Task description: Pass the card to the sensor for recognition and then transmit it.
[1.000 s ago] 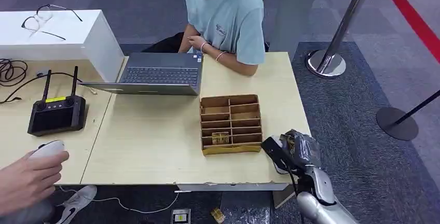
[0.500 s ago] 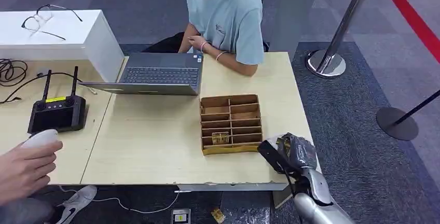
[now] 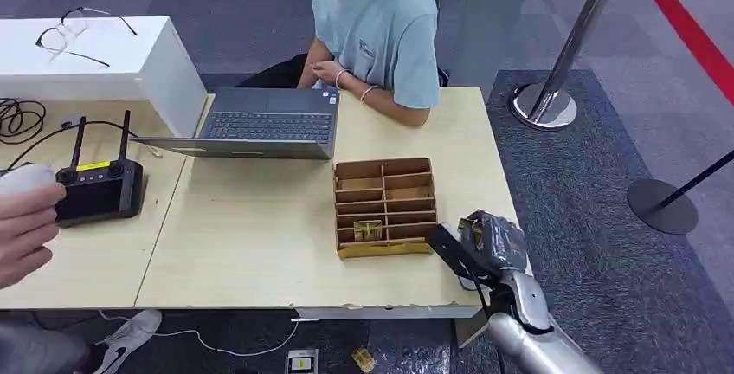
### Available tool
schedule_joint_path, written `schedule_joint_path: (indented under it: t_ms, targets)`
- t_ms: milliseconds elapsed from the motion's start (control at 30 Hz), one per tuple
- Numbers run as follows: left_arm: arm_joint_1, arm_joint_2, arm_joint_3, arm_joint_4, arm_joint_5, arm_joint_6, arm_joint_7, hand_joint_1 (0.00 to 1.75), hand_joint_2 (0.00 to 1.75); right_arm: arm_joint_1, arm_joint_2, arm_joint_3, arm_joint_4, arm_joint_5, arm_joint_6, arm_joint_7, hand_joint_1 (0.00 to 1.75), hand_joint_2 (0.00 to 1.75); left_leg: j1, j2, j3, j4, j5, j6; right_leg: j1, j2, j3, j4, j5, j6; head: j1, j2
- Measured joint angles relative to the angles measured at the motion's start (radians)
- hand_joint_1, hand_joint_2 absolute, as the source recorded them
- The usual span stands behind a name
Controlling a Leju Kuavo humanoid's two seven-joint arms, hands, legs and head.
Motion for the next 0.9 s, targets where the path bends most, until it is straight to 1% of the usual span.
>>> schedule_joint_path:
  t_ms: [167,433,700,900]
  targets:
    - [0.0,0.0,0.0,0.0,0.001,0.0,-0.012,0.0,1.75,-0.024,-0.006,0.0,-0.039,-0.006,0.013,0.002,1.75,1.75,0.0,0.0,0.0,0.0,0.0,0.0,0.0,0.0,0.0,0.0,0.0,0.0,0.0,0.0]
    - [0.0,-0.001,0.0,0.0,0.003,0.0,-0.015,0.0,1.75,-0.054,-0.013,0.001,-0.106,-0.005,0.028,0.002,1.75,1.75,0.0,0.0,0.0,0.0,0.0,0.0,0.0,0.0,0.0,0.0,0.0,0.0,0.0,0.0]
    - [0.0,0.0,-0.01,0.0,-0.004,0.002,-0.015,0.0,1.75,-0.098,-0.011,0.01,-0.167,-0.009,0.049,0.006,1.75,1.75,0.0,0.0,0.0,0.0,0.0,0.0,0.0,0.0,0.0,0.0,0.0,0.0,0.0,0.0]
    - [-0.001,0.0,-0.019,0.0,-0.009,0.0,-0.021,0.0,1.75,-0.146,-0.002,0.026,-0.187,-0.007,0.072,0.0,1.75,1.75,0.0,0.0,-0.001,0.0,0.0,0.0,0.0,0.0,0.0,0.0,0.0,0.0,0.0,0.0]
